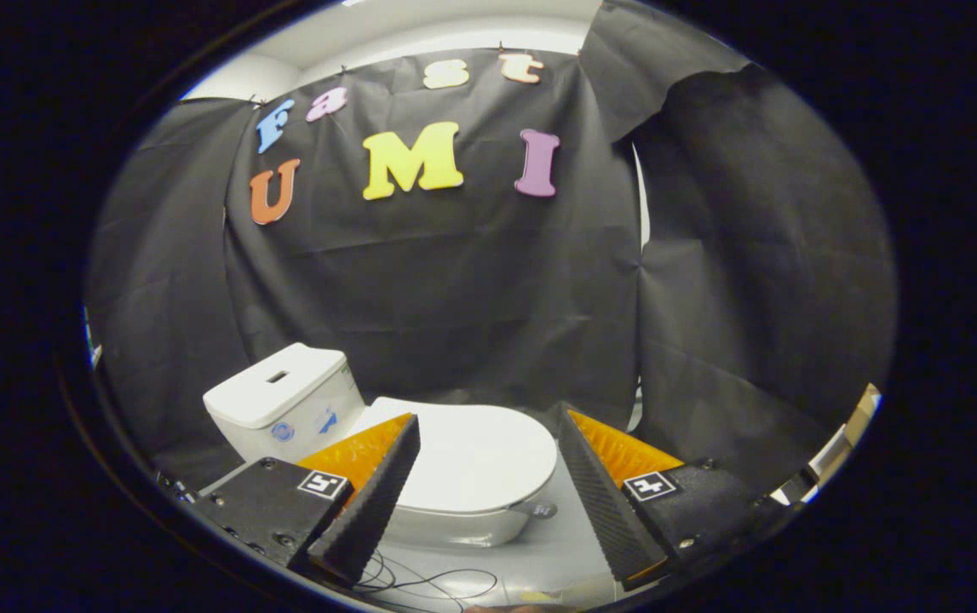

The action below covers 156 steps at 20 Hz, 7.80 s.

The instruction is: Open the toilet lid.

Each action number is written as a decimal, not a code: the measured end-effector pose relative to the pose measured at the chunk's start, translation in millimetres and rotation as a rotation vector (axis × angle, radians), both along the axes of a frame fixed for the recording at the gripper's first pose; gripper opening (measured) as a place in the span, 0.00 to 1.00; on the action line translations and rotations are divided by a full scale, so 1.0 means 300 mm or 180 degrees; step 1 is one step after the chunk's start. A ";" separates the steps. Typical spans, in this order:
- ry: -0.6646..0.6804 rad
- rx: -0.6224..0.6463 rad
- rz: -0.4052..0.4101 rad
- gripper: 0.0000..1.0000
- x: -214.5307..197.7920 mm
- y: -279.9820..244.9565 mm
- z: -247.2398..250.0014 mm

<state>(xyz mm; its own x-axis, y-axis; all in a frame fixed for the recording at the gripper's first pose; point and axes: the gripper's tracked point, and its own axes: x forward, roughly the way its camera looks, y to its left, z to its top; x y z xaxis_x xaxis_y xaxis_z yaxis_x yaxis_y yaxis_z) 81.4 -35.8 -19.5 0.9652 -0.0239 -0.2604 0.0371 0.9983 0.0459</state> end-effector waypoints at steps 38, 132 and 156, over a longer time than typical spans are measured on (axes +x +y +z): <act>0.2082 0.2487 -0.0159 0.67 0.348 -0.243 -0.896; 0.1024 0.0796 0.0365 0.15 0.421 0.788 0.240; 0.1077 0.0223 0.0642 0.15 0.440 1.316 0.233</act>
